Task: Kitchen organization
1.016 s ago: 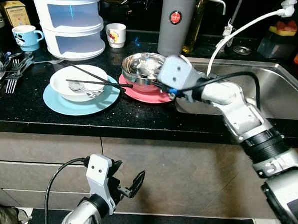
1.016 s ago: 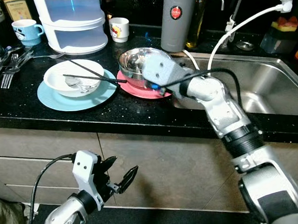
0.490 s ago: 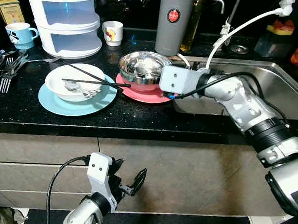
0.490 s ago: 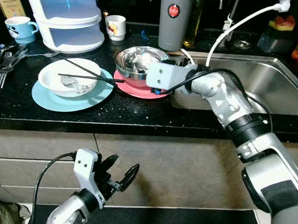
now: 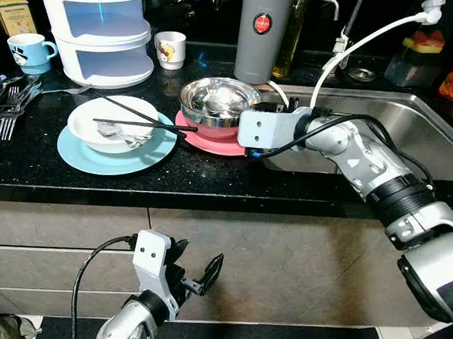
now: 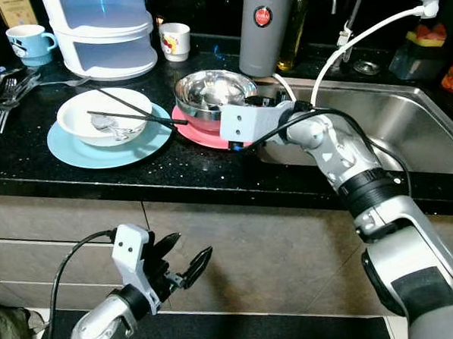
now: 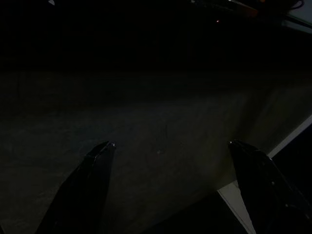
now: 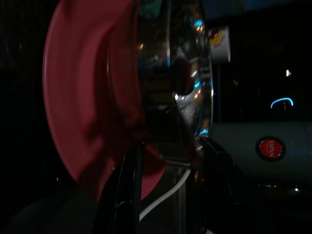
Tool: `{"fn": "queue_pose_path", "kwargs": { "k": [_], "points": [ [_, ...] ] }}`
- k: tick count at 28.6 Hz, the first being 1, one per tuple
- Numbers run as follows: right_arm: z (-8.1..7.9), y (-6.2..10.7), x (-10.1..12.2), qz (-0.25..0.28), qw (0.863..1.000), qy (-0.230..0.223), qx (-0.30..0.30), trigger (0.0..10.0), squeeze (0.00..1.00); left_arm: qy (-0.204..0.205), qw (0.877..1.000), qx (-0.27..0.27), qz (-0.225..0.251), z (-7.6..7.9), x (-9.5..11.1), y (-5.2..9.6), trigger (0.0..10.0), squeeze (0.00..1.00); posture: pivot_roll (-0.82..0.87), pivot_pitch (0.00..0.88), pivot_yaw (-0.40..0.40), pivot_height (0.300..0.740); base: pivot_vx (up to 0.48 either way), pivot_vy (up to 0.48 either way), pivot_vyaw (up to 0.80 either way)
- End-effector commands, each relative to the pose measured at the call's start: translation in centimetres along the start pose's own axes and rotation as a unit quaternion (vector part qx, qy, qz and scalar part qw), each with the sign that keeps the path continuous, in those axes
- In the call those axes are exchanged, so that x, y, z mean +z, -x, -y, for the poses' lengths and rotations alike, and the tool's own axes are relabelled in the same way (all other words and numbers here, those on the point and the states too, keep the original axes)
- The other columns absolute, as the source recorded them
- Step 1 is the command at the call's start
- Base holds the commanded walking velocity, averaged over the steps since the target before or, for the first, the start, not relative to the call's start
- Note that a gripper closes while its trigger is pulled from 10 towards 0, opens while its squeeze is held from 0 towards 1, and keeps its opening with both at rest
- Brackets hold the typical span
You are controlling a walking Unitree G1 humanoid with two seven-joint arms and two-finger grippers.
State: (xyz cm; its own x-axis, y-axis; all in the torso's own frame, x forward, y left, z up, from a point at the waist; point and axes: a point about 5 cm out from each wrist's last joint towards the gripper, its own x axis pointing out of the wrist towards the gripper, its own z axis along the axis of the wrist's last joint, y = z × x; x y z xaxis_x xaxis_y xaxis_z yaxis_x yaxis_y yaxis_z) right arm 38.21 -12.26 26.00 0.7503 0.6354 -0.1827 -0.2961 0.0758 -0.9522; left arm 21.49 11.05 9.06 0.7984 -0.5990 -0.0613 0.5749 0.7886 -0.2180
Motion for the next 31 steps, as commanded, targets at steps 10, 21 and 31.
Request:
{"fn": "queue_pose_path", "kwargs": {
  "k": [10, 21, 31],
  "points": [
    [0.12, -0.01, -0.71, -0.019, 1.000, 0.018, 0.004, 0.0, 0.00, 0.002, 1.000, -0.002, 0.004, 0.11, 0.08, -0.19, 10.0, 0.00, 0.21, 0.000, -0.124, 0.740, 0.000, 0.000, 0.00],
    [0.44, 0.07, -0.88, -0.022, 1.000, 0.019, -0.002, 0.0, 0.00, 0.001, 1.000, -0.003, 0.006, 0.10, 0.10, -0.26, 10.0, 0.00, 0.20, 0.000, -0.122, 0.740, 0.000, 0.000, 0.00],
    [-0.14, 0.27, -1.09, -0.018, 0.999, 0.010, 0.029, 10.0, 1.00, 0.003, 1.000, -0.002, 0.008, 0.11, 0.12, -0.30, 10.0, 0.00, 0.20, 0.000, -0.125, 0.740, 0.000, 0.000, 0.00]
  ]
}}
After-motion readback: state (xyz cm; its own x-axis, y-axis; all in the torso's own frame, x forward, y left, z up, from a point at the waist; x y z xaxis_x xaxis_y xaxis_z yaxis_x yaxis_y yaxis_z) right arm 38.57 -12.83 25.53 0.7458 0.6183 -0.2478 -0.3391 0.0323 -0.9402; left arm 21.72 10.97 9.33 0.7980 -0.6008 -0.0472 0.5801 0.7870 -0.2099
